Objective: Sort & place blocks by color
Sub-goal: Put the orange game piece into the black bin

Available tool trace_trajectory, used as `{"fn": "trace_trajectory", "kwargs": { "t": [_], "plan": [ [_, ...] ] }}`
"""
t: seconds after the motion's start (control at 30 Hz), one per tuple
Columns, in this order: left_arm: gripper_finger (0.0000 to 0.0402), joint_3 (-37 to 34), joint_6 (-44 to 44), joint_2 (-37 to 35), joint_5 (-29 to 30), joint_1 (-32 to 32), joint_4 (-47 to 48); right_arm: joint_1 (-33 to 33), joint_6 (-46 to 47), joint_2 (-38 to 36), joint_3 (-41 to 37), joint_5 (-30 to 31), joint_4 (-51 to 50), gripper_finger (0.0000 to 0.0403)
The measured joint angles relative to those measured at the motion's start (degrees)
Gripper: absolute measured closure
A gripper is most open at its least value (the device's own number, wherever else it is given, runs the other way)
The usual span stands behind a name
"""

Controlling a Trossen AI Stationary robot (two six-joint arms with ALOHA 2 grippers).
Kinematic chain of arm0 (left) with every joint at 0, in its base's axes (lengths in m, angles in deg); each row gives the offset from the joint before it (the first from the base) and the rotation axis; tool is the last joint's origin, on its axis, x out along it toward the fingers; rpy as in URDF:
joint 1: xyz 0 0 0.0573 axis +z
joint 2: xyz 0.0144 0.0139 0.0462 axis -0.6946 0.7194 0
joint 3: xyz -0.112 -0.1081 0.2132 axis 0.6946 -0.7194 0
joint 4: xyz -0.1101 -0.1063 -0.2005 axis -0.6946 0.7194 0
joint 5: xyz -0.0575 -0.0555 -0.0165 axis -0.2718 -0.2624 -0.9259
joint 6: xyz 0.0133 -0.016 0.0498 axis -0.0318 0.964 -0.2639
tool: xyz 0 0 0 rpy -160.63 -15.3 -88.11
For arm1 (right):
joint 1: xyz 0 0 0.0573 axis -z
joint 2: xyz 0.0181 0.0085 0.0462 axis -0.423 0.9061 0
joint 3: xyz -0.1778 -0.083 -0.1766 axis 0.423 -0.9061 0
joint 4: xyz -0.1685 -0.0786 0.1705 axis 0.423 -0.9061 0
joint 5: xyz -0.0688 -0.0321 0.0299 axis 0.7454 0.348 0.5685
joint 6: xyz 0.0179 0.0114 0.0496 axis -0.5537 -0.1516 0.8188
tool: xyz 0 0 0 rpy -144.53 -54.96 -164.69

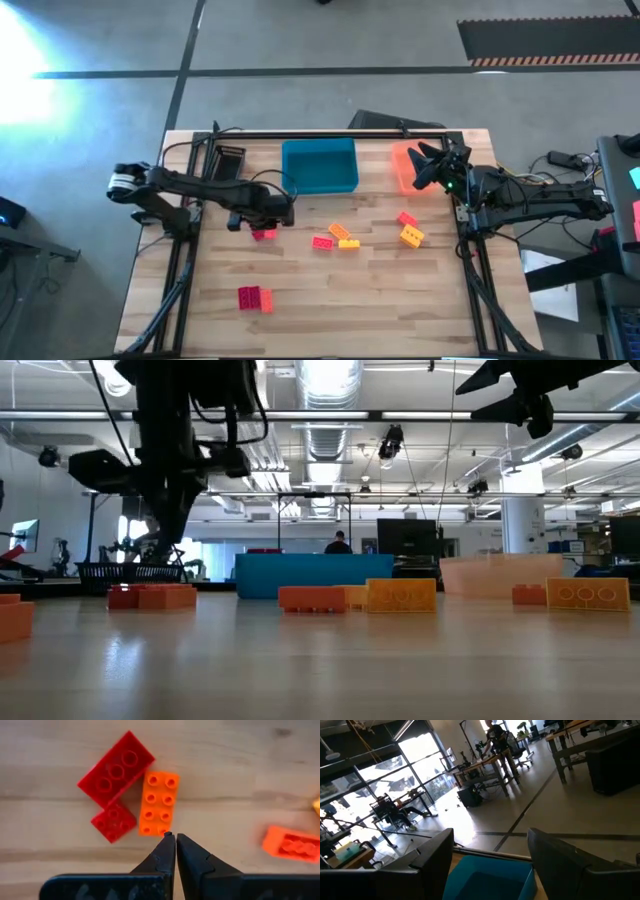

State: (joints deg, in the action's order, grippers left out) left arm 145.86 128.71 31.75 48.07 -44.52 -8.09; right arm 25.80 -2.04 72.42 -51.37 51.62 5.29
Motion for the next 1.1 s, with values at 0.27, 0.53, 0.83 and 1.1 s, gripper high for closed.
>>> {"fn": "trace_trajectory", "kwargs": {
  "t": [0.27, 0.53, 0.83, 1.1],
  "plan": [
    [0.0387, -0.59, -5.18, 4.14, 0.06, 0.95, -0.76, 0.0, -0.01, 0.0, 0.0, 0.02, 0.0, 0.0161],
    [0.0274, -0.72, -7.98, 7.29, -0.14, 0.82, -1.96, 0.0, -0.01, 0.0, 0.0, 0.07, 0.0, 0.0161],
    [0.021, -0.72, -11.15, 9.35, -0.1, 0.84, -3.3, 0.0, 0.0, 0.0, 0.0, 0.42, 0.01, 0.0161],
    [0.021, -0.91, -11.52, 11.38, 1.0, 0.84, -4.14, 0.0, -0.02, 0.0, 0.0, 0.5, 0.02, 0.0161]
  ]
}}
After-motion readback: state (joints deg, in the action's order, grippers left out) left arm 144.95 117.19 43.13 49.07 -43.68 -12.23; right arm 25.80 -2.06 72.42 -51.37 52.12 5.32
